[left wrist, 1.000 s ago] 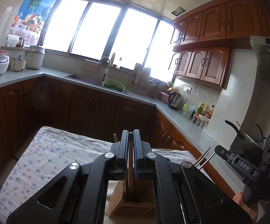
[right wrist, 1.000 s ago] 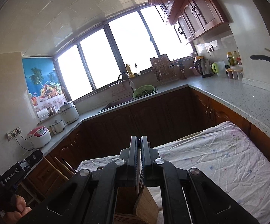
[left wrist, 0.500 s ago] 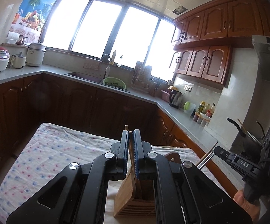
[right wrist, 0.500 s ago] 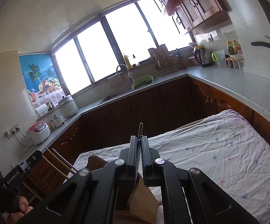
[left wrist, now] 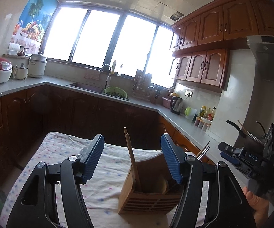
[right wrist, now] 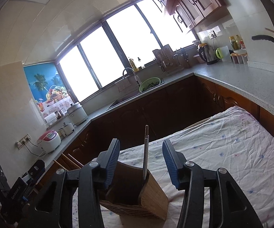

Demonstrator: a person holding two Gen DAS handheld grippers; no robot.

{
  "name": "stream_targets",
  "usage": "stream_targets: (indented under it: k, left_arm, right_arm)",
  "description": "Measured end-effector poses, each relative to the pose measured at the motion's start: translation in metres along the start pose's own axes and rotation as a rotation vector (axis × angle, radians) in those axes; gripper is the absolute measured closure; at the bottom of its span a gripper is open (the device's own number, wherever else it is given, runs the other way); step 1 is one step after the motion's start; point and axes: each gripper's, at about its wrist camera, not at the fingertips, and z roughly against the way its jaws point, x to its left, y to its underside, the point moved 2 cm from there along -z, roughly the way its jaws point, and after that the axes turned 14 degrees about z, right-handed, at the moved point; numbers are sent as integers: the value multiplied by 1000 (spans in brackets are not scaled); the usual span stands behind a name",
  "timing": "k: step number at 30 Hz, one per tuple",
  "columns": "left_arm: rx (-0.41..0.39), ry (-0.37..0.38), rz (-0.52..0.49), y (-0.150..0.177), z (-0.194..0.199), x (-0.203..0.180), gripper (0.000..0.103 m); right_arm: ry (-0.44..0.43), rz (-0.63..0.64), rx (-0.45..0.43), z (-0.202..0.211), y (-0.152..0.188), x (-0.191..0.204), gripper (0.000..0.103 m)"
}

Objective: Organize utensils
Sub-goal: 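Withdraw both tools from the holder back toward the utensils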

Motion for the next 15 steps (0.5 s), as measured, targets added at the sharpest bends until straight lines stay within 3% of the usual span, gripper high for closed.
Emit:
stream_targets:
  k: [1,2,3,4,6,11,15]
  left_arm:
    - [-11,8,-9,1,10,-2,34]
    - [-28,11,-21,2,20,-4,30]
    - [-51,7,-33,3,32,-7,16]
    - [-82,3,-46,4,44,-10,8]
    - [-150,9,-87,7,71,-17,6]
    - [-265,-18,-223,20,129,-38,0]
    - [-296,-22,-303,33,162,-53,0]
  right_arm:
    - [-3,-2,-1,5,0,0,52]
    - [-11,-5,-4,11,1,0,43]
    - [-17,-7,-11,18,3,0,29]
    - [-21,-5,-24,26,5,1,23]
    - [-13,17,-53,43,8,4,10]
    - [4,95,-86,85,18,17,10]
    - [23,158,-105,117,31,31,6]
